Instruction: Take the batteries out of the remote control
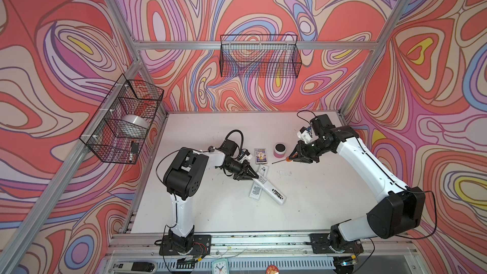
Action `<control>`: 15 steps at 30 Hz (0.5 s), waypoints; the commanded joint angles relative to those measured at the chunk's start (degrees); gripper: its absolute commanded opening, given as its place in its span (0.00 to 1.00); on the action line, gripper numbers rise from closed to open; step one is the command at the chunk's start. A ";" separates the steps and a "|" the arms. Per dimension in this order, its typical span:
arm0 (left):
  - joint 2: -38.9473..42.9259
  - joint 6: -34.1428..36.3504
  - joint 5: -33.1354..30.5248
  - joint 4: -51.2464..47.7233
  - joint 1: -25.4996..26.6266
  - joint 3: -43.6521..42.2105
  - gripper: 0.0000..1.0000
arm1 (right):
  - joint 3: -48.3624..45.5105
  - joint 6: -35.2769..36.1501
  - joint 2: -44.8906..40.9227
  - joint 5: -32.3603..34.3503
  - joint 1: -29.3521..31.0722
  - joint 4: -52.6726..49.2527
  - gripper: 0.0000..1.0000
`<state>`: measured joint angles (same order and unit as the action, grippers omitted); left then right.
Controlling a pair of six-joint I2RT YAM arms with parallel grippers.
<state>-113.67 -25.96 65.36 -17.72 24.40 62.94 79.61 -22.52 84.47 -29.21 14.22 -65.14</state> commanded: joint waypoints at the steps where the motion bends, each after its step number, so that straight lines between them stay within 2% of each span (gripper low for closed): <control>1: -0.75 2.21 -4.65 -3.86 0.34 0.50 0.08 | -0.13 0.40 -0.44 0.02 -0.16 0.90 0.08; 8: 5.45 1.38 -7.61 -6.27 0.38 0.87 0.05 | 2.61 0.55 -0.35 1.49 -0.16 -1.04 0.08; 13: 12.55 -6.81 -12.97 1.98 0.61 -2.12 0.00 | 4.79 0.29 -0.67 3.24 -0.16 -3.03 0.08; 15: 14.86 -11.95 -15.30 9.34 0.60 -4.12 0.00 | 4.85 -0.23 -0.78 3.50 -0.16 -3.22 0.08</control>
<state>-101.78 -31.14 55.75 -16.91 24.93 60.99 83.11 -22.57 84.47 -26.96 14.22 -67.26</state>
